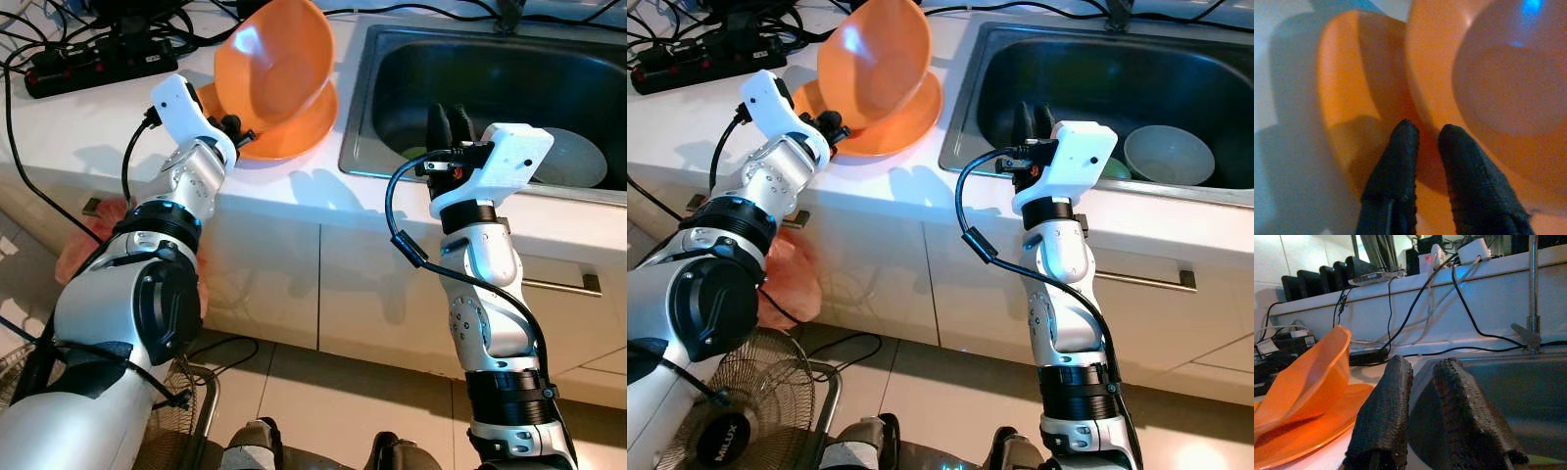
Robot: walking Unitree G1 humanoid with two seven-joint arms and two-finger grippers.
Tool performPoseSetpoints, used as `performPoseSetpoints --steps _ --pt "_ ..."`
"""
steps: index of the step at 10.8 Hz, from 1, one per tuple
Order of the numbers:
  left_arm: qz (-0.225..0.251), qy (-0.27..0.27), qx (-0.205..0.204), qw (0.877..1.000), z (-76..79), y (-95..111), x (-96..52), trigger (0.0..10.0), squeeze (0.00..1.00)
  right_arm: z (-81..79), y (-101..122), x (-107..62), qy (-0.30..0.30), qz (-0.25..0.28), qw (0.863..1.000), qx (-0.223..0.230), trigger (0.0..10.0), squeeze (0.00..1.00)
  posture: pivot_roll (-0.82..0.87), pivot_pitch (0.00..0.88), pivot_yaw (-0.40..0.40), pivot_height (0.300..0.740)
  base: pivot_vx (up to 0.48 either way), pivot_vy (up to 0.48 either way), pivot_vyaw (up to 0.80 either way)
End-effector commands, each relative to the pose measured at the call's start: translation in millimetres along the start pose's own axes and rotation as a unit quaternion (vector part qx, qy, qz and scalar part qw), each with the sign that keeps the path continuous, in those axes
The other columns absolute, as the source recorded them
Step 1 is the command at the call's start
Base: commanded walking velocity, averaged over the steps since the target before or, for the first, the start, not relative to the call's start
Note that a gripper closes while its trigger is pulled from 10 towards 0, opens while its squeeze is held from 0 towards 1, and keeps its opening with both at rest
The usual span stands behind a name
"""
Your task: Kitchen organization
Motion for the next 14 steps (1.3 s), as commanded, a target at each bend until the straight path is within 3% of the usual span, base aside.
performPoseSetpoints --steps 1,6,8,10,13,14 --pt "-0.029 -0.015 0.017 0.999 0.6 -15 -0.5 0.0 0.00 0.9 -2 -3.1 -0.002 -0.002 1.000 -0.001 10.0 0.00 0.11 0.155 0.064 0.740 0.000 0.000 0.00" --pt "-0.013 -0.035 0.039 0.999 6.0 -13 -0.4 0.0 0.00 1.0 -3 -2.6 -0.003 -0.004 1.000 0.000 10.0 0.00 0.11 0.160 0.063 0.740 0.000 0.000 0.00" --pt "0.029 -0.049 0.059 0.997 14.6 -5 -0.3 0.0 0.00 1.3 -4 -3.2 -0.003 -0.006 1.000 0.001 10.0 0.00 0.11 0.162 0.059 0.740 0.000 0.000 0.00" --pt "0.108 -0.072 0.058 0.990 28.2 12 -3.5 0.0 0.00 1.9 -4 -2.8 -0.004 -0.008 1.000 0.003 10.0 0.00 0.11 0.163 0.053 0.740 0.000 0.000 0.00" --pt "0.134 -0.082 0.061 0.986 33.2 13 -6.3 0.0 0.00 1.4 -6 -2.3 -0.003 -0.010 1.000 0.006 10.0 0.00 0.11 0.161 0.051 0.740 0.000 0.000 0.00" --pt "0.137 -0.086 0.081 0.983 34.6 12 -7.0 10.0 0.00 1.8 -5 -2.2 -0.004 -0.010 1.000 0.005 10.0 0.00 0.11 0.160 0.050 0.740 0.000 0.000 0.00"
Point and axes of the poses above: a point about 5 cm out from each wrist's last joint towards the gripper, its own x axis pointing out of the wrist towards the gripper, its own y axis along the axis of the wrist's last joint, z = x × y, the point moved 3 cm from there along x, pointing out of the wrist towards the gripper, and after that the axes turned 15 degrees about x, right-handed, at the moved point
